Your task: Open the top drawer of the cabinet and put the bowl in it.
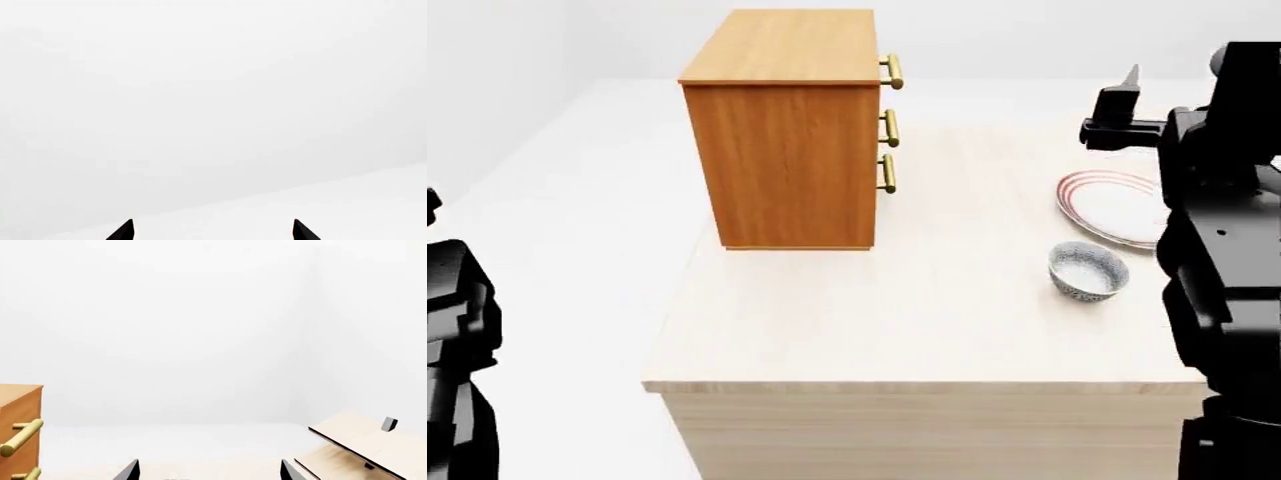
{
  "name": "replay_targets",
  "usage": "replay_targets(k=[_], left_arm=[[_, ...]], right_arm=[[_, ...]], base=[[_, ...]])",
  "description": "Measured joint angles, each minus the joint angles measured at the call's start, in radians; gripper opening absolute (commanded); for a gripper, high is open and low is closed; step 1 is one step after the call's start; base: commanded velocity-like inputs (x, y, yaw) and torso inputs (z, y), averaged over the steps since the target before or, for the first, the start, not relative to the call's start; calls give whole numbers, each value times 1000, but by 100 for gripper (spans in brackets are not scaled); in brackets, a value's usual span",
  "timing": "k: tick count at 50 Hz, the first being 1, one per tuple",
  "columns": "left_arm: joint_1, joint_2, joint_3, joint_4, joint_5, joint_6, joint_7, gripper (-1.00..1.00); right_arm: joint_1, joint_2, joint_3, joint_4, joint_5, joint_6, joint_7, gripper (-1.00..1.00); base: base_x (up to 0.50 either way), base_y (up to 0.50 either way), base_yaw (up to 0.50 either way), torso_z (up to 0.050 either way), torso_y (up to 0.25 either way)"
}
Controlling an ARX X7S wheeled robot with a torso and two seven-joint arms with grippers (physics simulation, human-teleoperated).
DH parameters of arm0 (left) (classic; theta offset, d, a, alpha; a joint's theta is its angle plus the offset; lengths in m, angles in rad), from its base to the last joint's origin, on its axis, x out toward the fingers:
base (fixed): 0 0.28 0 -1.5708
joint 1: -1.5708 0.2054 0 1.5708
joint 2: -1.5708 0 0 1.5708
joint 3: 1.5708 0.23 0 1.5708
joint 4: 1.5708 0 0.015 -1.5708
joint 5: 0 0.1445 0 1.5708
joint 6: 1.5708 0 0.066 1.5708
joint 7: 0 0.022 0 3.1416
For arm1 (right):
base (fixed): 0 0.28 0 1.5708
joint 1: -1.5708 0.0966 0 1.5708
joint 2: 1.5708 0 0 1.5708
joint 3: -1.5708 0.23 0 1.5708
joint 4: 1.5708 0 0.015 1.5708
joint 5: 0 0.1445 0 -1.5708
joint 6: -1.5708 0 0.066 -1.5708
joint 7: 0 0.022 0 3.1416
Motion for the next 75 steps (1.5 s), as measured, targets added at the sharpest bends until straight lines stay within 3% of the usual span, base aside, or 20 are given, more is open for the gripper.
replay_targets(k=[10, 23, 75], left_arm=[[-79, -44, -5, -96, 16, -33, -55, 100], [-114, -62, -4, -136, 21, -57, -71, 100], [-151, -63, 27, -152, 22, -68, -42, 100]], right_arm=[[203, -4, 11, 286, 4, 30, -11, 100], [287, -2, 25, 447, 12, 64, -7, 100], [296, 4, 65, 455, 81, 183, -27, 100]], base=[[0, 0, 0, 0, 0], [115, 0, 0, 0, 0], [500, 0, 0, 0, 0]])
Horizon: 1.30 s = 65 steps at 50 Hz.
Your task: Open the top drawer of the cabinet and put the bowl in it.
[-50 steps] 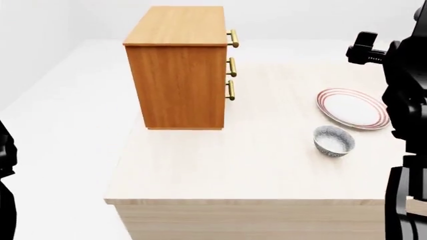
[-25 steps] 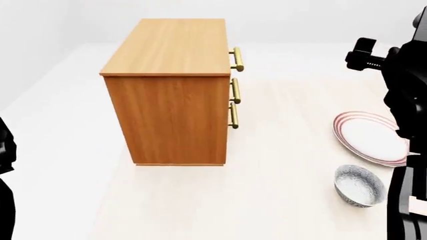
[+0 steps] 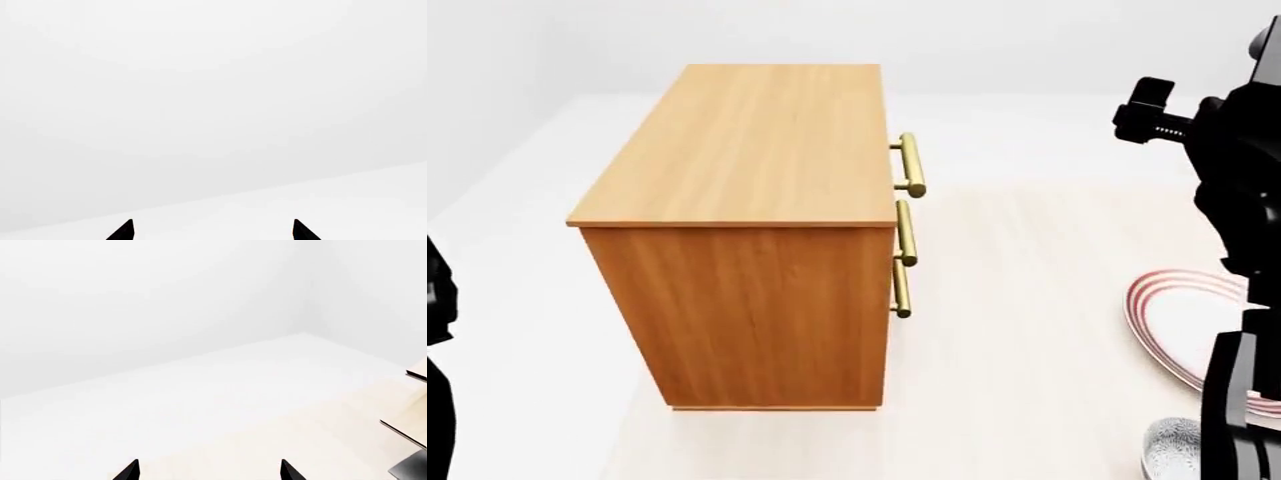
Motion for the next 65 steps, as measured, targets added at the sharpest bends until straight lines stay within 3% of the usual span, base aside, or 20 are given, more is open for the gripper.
replay_targets(k=[10, 27, 44, 65], left_arm=[[-2, -3, -2, 0, 0, 2, 2, 100], [-10, -4, 2, 0, 1, 0, 6, 100], [-20, -5, 12, 0, 1, 0, 10, 100], [-17, -9, 16, 0, 1, -4, 7, 100]], right_arm=[[2, 0, 9, 10, 8, 4, 0, 100], [26, -110, 182, 66, 194, 3, -56, 100], [18, -230, 351, 320, 372, -72, -228, 100], [-1, -285, 442, 483, 490, -57, -345, 100]], base=[[500, 0, 0, 0, 0], [0, 0, 0, 0, 0], [0, 0, 0, 0, 0], [0, 0, 0, 0, 0]])
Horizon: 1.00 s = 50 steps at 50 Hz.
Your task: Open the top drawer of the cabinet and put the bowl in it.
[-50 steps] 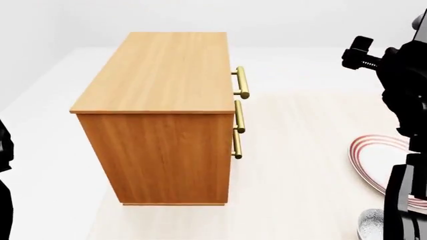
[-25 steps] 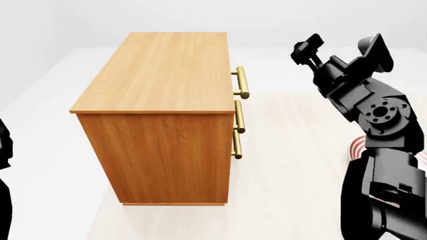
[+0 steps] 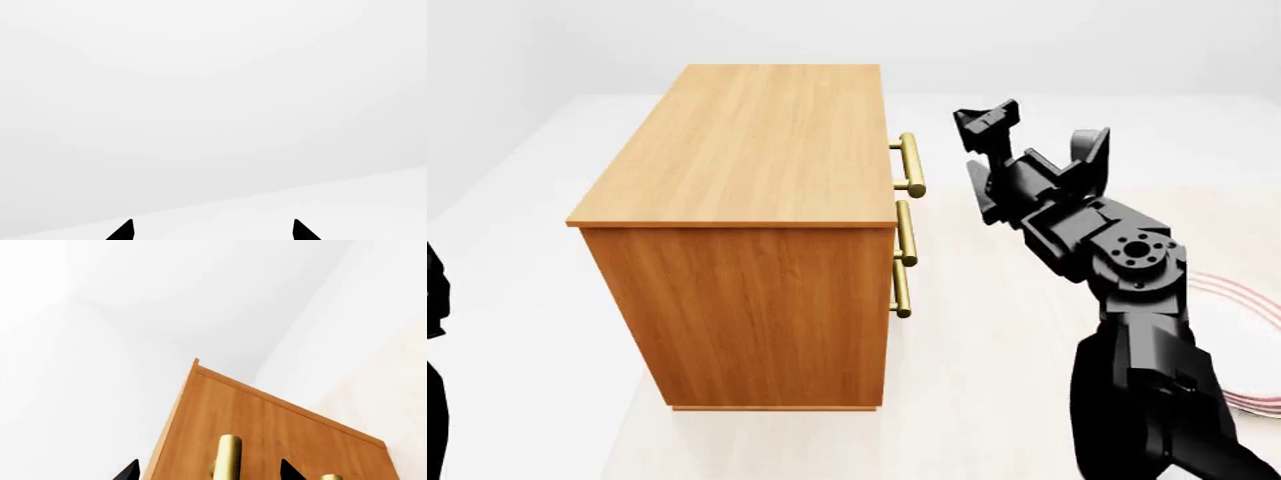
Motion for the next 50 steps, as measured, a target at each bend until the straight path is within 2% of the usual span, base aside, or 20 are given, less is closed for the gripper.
replay_targets(k=[15, 32, 50], left_arm=[[0, 0, -1, 0, -1, -1, 2, 100], [-1, 2, 0, 0, 1, -4, -4, 100], [-7, 3, 6, 0, -1, -14, -9, 100]], right_arm=[[-15, -15, 16, 48, 34, 22, -47, 100], [21, -18, -11, 193, 5, -19, -130, 100], [31, -22, -24, 250, -24, -11, -186, 100]], base=[[0, 0, 0, 0, 0], [0, 0, 0, 0, 0], [0, 0, 0, 0, 0]])
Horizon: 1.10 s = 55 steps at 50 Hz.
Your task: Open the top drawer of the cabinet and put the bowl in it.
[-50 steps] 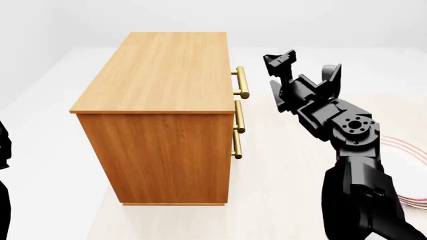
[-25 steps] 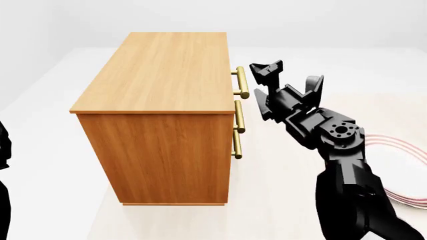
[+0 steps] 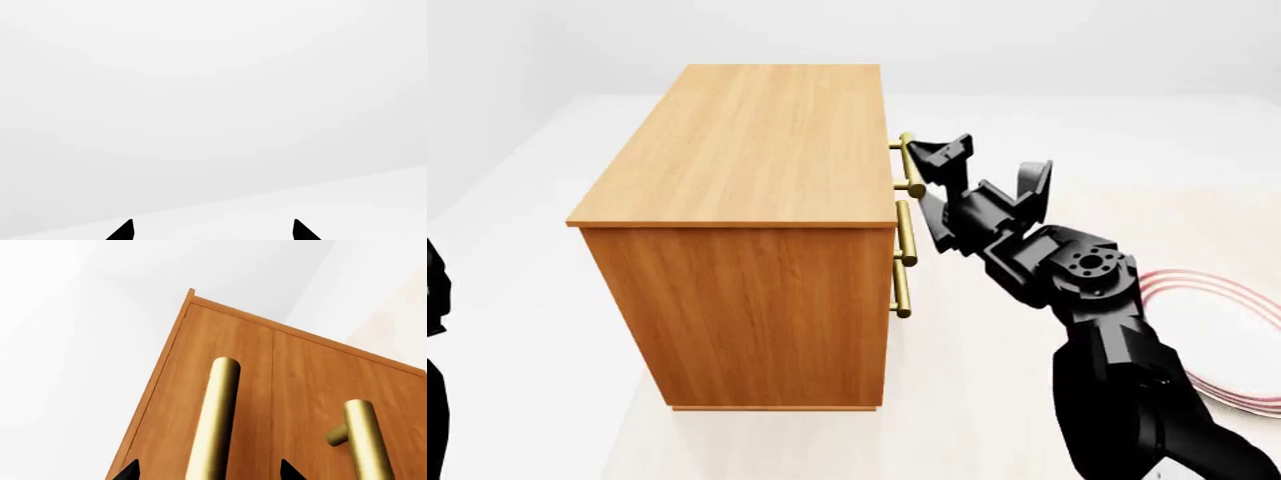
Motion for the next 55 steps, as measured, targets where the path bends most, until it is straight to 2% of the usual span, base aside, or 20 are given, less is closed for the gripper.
replay_targets(k=[17, 18, 41, 55], left_arm=[[-4, 0, -6, 0, -1, -2, 1, 100], [-4, 0, -6, 0, -1, -2, 1, 100], [-10, 0, -11, 0, 0, -8, 1, 100], [-17, 0, -12, 0, 0, -18, 3, 100]], right_arm=[[1, -6, 49, 19, -75, 18, -34, 100], [2, -6, 53, 19, -80, 19, -37, -100], [18, -12, 145, 20, -211, 41, -76, -100], [-11, 4, 160, -51, -187, 89, -42, -100]], base=[[0, 0, 0, 0, 0], [0, 0, 0, 0, 0], [0, 0, 0, 0, 0], [0, 0, 0, 0, 0]])
